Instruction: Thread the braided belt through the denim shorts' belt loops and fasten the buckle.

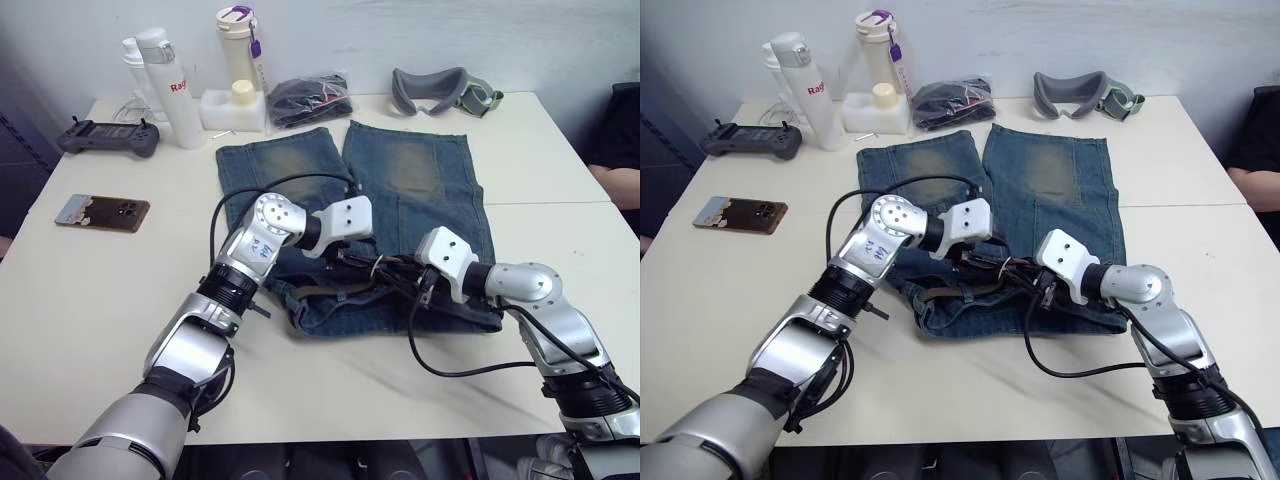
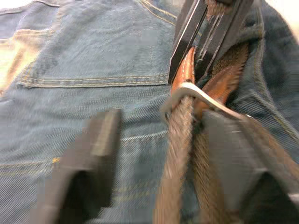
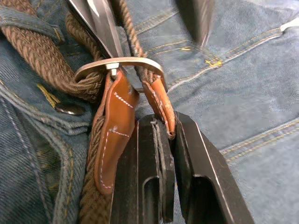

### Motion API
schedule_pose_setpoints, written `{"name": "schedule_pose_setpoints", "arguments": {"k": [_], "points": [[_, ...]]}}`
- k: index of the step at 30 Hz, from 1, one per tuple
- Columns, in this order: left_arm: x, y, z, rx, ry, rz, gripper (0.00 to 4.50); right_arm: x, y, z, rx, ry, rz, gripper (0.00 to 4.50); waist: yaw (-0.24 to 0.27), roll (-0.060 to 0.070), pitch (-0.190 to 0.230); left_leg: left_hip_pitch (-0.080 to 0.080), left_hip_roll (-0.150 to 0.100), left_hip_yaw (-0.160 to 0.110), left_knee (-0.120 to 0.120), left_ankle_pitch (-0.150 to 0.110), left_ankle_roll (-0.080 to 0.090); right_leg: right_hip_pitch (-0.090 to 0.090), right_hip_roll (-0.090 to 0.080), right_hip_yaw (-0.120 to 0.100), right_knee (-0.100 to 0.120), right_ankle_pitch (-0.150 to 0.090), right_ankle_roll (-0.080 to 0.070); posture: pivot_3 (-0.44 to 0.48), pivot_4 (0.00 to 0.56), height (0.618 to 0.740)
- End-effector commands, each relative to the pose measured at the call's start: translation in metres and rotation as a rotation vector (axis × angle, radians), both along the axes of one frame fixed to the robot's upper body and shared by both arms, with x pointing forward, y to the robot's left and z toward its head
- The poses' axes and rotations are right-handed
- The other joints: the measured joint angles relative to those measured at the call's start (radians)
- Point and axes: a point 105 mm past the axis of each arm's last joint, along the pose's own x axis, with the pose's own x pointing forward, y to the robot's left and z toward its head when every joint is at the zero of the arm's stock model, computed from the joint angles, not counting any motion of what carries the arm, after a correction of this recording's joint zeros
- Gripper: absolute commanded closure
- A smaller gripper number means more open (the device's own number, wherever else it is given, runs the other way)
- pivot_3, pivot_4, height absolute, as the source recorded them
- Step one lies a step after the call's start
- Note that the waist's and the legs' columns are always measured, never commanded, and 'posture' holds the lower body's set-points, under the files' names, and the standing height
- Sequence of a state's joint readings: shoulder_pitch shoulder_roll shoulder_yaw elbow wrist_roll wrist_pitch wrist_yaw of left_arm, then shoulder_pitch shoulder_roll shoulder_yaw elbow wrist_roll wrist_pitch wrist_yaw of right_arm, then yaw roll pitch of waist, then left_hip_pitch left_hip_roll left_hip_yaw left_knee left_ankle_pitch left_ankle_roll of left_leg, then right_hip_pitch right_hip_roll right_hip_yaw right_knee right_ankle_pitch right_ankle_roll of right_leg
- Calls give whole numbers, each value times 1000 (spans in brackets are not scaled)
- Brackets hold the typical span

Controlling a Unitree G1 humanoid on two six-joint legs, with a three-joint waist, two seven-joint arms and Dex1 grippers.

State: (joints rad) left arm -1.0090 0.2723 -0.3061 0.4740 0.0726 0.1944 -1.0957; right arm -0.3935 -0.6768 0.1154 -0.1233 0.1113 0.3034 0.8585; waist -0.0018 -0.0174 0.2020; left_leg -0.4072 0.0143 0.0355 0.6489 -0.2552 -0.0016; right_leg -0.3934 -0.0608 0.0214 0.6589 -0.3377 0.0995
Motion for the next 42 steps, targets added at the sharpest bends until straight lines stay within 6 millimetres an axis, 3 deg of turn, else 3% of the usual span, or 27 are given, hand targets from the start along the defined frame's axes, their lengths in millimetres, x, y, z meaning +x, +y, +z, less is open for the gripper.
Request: {"name": "schedule_pose_setpoints", "arguments": {"k": [1,6,7,11,17,22,30,32,36,39,42], "points": [[-3,21,25,-25,-12,19,41,2,-7,13,-16,-61,-8,4500,-1,0,0,0,0,0,0,0,0,0,0,0,0,0,0,0,150,740],[-11,59,39,-60,53,79,41,2,-11,15,-21,-65,-12,4500,-4,0,0,0,1,1,-1,0,0,0,0,1,0,0,0,0,150,740],[-16,68,37,-58,80,80,300,2,-11,15,-20,-66,-10,4500,-4,0,0,0,1,1,-1,0,-1,0,0,2,0,0,0,0,150,740],[-39,84,17,-1,166,64,1772,0,-7,15,-12,-68,1,4500,-4,0,0,1,1,1,-1,0,-1,0,-1,3,0,0,0,0,150,740],[-64,76,-30,100,246,50,4467,0,-4,14,-9,-65,11,4500,1,0,0,0,0,0,0,-1,1,1,-2,10,0,0,0,0,150,740],[-82,75,-53,153,331,33,4467,-1,-3,14,-11,-63,15,4500,-3,0,0,1,2,0,-1,-1,1,0,-1,11,0,0,0,0,150,740],[-107,119,-101,436,401,10,4467,-15,-26,8,-137,-116,44,4500,-14,0,-1,3,3,1,-2,-1,0,1,-2,12,-1,-1,-2,0,150,740],[-113,128,-109,483,420,0,4467,-19,-38,11,-186,-160,45,4500,-24,0,-4,4,4,1,-2,-2,0,2,-2,12,-2,-1,-2,0,150,740],[-127,151,-126,578,437,-14,4467,-29,-83,27,-280,-258,-16,4500,-34,2,-9,9,5,2,-5,-3,-1,4,0,15,-2,-2,-4,0,150,740],[-130,154,-129,583,442,-16,4467,-32,-100,30,-263,-272,-67,4500,-49,0,-12,38,4,5,-22,-4,-2,27,1,18,-10,-5,-7,0,150,740],[-131,158,-131,580,454,-18,4467,-46,-128,5,-444,-306,-47,4500,-52,-3,-18,54,8,5,-30,-8,-9,42,4,20,-14,-10,-12,0,150,740]]}}
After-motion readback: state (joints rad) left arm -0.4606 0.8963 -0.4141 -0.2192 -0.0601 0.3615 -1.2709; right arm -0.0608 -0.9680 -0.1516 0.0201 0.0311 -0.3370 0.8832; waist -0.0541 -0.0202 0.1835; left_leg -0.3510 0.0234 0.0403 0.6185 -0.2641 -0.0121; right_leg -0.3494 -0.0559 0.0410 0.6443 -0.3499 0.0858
